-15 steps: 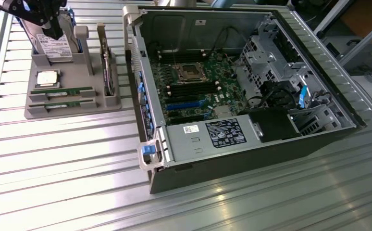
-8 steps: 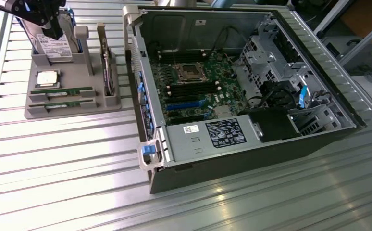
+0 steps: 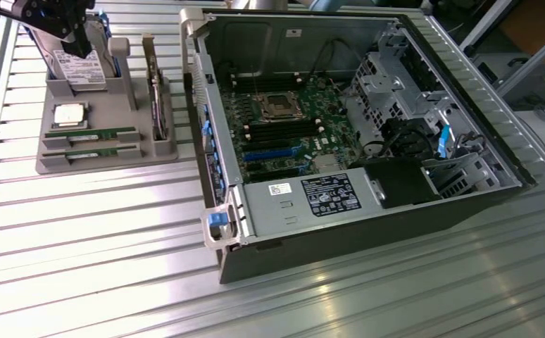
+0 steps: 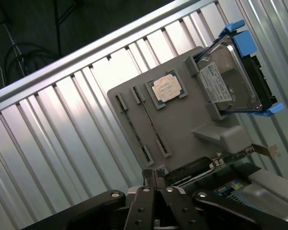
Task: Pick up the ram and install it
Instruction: 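Pick up the ram and move it above insertion slot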
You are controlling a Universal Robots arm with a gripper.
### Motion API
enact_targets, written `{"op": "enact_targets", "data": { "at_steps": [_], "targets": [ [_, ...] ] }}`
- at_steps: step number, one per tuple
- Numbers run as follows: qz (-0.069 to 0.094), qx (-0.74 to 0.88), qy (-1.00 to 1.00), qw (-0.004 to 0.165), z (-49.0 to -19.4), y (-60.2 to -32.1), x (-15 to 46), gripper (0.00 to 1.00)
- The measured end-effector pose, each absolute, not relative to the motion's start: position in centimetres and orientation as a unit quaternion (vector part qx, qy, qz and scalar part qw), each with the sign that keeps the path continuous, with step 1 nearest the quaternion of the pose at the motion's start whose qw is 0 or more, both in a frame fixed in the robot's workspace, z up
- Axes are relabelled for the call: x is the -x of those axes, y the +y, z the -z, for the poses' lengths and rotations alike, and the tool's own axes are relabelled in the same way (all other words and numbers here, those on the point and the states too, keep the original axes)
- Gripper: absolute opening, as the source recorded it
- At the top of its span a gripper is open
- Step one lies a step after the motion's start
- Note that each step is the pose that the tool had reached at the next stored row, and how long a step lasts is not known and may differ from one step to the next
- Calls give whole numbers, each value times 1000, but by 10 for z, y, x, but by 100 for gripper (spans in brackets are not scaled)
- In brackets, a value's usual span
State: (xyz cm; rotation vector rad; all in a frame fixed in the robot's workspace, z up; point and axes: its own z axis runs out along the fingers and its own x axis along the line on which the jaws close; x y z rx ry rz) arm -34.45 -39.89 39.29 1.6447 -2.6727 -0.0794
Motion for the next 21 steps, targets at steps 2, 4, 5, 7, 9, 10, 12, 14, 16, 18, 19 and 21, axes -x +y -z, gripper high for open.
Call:
{"op": "enact_targets", "data": {
  "at_steps": [2, 4, 5, 7, 9, 10, 12, 14, 16, 18, 19, 21],
  "targets": [
    [25, -530, -847, 1, -393, -399, 344, 11],
    [25, -536, -844, 2, -393, -399, 344, 11],
    [25, -541, -841, 2, -393, -399, 344, 11],
    [25, -547, -837, 2, -393, -399, 344, 11],
    [25, -551, -834, 2, -393, -399, 344, 11],
    [25, -552, -833, 2, -393, -399, 344, 11],
    [25, -556, -831, 2, -393, -399, 344, 11],
    [25, -560, -828, 2, -393, -399, 344, 11],
    [25, -565, -825, 2, -393, -399, 344, 11],
    [25, -568, -823, 3, -393, -399, 344, 11],
    [25, -570, -822, 3, -393, -399, 344, 11],
    [25, -573, -819, 3, -393, -399, 344, 11]
  ]
}}
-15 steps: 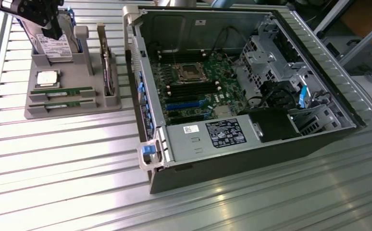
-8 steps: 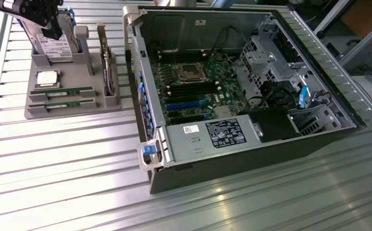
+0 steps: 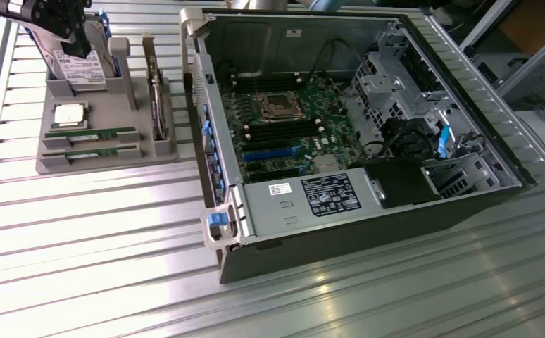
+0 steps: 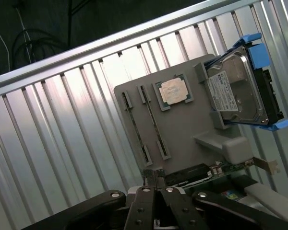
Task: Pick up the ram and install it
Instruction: 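Pick up the ram and move it above insertion slot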
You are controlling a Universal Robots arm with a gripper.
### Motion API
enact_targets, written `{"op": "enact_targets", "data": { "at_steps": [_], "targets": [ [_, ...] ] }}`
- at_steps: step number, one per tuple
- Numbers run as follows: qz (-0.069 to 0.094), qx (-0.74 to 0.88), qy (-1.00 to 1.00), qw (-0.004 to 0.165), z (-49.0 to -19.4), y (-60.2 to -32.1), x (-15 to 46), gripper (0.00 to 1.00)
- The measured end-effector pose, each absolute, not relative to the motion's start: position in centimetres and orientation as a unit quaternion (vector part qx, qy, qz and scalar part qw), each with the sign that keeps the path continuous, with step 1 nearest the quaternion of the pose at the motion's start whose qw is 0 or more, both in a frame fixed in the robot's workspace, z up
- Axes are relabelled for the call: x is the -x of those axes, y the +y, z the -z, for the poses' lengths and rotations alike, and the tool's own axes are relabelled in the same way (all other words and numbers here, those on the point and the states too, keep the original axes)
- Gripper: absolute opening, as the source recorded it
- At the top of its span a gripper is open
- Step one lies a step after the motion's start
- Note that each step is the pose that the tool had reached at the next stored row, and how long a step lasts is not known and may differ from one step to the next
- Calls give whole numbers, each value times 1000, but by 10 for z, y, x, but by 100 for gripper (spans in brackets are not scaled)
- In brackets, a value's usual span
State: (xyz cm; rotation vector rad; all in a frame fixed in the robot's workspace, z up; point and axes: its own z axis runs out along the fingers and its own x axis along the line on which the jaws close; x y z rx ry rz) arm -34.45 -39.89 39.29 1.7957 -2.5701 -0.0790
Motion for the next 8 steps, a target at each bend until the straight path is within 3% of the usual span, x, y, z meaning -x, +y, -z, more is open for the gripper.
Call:
{"op": "enact_targets", "data": {
  "at_steps": [8],
  "targets": [
    [25, -585, -811, 3, -393, -399, 344, 11]
  ]
}}
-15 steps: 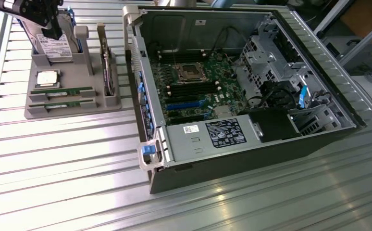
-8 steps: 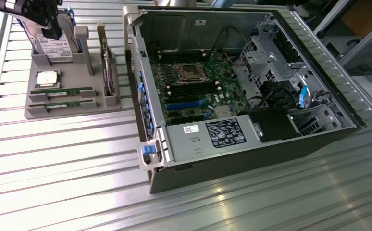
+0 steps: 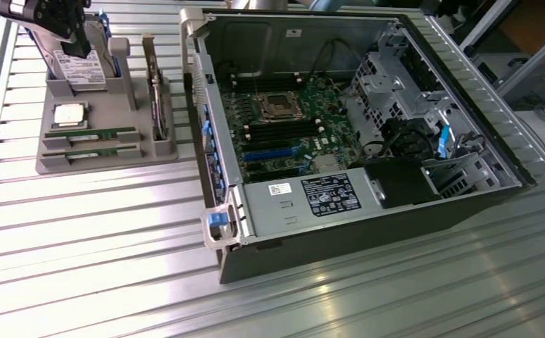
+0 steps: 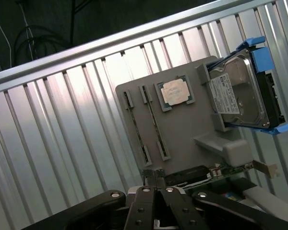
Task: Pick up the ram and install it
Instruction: 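Pick up the ram and move it above insertion slot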
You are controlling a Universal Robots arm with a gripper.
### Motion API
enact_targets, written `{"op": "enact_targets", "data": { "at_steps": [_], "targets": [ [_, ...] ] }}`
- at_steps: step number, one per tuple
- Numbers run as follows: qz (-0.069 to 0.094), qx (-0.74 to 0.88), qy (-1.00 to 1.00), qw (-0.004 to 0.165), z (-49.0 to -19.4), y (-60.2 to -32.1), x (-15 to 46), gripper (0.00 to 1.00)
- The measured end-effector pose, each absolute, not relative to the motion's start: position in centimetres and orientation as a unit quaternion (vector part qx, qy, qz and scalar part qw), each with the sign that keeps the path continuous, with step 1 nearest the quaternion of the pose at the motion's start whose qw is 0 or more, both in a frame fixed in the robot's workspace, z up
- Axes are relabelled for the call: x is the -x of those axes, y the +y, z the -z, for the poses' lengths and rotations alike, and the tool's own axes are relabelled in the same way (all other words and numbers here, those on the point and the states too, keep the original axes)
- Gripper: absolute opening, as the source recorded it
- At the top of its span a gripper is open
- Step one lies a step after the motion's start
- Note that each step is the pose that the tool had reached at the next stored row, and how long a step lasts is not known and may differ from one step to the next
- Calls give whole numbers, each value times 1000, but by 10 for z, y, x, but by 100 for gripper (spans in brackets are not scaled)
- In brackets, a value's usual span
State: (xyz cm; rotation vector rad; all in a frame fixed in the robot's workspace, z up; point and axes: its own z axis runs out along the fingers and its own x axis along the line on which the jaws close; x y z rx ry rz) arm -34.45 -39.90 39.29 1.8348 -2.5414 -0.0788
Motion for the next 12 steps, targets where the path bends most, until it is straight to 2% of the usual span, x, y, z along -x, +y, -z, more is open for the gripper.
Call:
{"op": "enact_targets", "data": {
  "at_steps": [12],
  "targets": [
    [25, -597, -802, 3, -393, -399, 344, 11]
  ]
}}
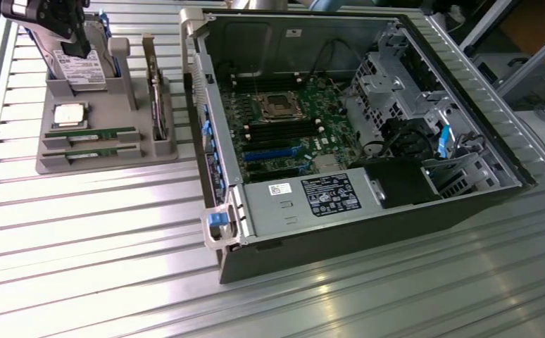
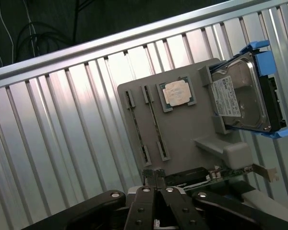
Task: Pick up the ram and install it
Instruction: 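Pick up the ram and move it above insertion slot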
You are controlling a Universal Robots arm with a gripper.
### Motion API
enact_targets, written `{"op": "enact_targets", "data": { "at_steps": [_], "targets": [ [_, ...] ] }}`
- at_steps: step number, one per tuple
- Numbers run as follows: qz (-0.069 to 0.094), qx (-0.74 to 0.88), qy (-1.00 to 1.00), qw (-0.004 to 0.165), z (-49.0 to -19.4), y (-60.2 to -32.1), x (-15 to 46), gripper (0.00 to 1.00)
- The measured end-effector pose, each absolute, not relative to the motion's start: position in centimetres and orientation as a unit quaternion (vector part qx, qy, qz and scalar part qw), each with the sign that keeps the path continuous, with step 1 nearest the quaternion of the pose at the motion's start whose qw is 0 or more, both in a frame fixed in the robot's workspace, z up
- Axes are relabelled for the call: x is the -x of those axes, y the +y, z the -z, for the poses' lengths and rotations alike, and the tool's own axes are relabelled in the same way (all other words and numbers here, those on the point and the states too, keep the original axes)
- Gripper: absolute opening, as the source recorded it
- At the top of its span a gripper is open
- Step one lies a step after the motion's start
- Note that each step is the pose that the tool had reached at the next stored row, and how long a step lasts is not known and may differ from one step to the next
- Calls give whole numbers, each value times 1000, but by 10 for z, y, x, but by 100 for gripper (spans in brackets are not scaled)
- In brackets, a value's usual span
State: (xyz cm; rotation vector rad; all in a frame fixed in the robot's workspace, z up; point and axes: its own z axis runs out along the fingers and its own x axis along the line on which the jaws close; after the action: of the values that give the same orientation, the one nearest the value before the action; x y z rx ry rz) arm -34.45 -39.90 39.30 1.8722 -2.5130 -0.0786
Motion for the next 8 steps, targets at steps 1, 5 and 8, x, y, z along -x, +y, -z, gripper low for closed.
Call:
{"op": "enact_targets", "data": {
  "at_steps": [1, 5, 8],
  "targets": [
    [25, -598, -801, 3, -393, -399, 344, 11],
    [25, -603, -798, 4, -393, -399, 345, 11],
    [25, -608, -793, 4, -393, -399, 344, 11]
  ]
}}
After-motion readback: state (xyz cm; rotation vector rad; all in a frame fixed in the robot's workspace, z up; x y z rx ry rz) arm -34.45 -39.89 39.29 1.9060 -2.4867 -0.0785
